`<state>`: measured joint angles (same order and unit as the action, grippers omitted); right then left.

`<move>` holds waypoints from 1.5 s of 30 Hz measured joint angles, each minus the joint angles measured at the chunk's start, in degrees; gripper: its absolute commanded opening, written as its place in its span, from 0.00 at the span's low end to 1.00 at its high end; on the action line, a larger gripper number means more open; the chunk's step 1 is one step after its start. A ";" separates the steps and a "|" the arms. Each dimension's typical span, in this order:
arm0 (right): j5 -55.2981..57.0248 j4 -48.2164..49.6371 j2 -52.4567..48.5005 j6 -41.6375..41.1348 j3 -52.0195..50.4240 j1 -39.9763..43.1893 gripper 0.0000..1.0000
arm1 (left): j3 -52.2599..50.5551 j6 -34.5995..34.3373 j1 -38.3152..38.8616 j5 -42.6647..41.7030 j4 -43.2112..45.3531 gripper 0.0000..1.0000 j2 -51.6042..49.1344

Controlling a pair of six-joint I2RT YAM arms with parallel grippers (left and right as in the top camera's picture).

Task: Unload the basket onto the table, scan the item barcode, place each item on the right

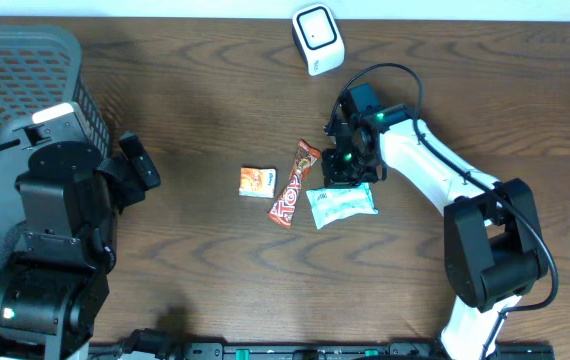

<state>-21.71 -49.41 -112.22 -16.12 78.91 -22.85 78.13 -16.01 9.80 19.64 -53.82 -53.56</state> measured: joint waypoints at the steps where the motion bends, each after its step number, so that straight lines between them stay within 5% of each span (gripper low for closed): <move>1: 0.17 1.49 -0.07 0.02 -0.66 -0.28 0.01 | 0.00 0.00 0.00 0.00 0.00 0.98 0.00; 15: -0.44 3.06 -3.41 -0.42 -3.04 -3.76 0.01 | 0.00 0.00 0.00 0.00 0.00 0.98 0.00; 22: -0.09 -7.52 -3.56 0.81 2.62 -2.89 0.03 | 0.00 0.00 0.00 0.00 -0.02 0.98 0.00; 23: -0.04 -9.31 -3.54 1.16 4.68 -2.47 0.15 | 0.00 0.00 0.00 0.00 -0.02 0.98 0.00; 25: 0.02 -12.66 -3.41 1.57 9.09 -1.42 0.57 | 0.00 0.00 0.00 0.00 -0.02 0.98 0.00; 30: 0.07 -17.86 -1.81 3.91 16.22 2.82 0.93 | 0.00 0.00 0.00 0.00 0.00 0.98 -0.02; 38: -6.21 -19.98 -1.36 18.23 11.65 13.64 0.99 | 0.00 0.00 0.00 0.00 0.00 0.98 0.00; 45: -7.96 -9.35 -1.38 24.68 0.79 17.35 0.99 | 0.00 0.00 0.00 0.00 0.02 0.98 0.00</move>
<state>-29.67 -58.76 -113.60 8.56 79.70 -5.50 78.13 -16.01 9.80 19.64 -53.80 -53.56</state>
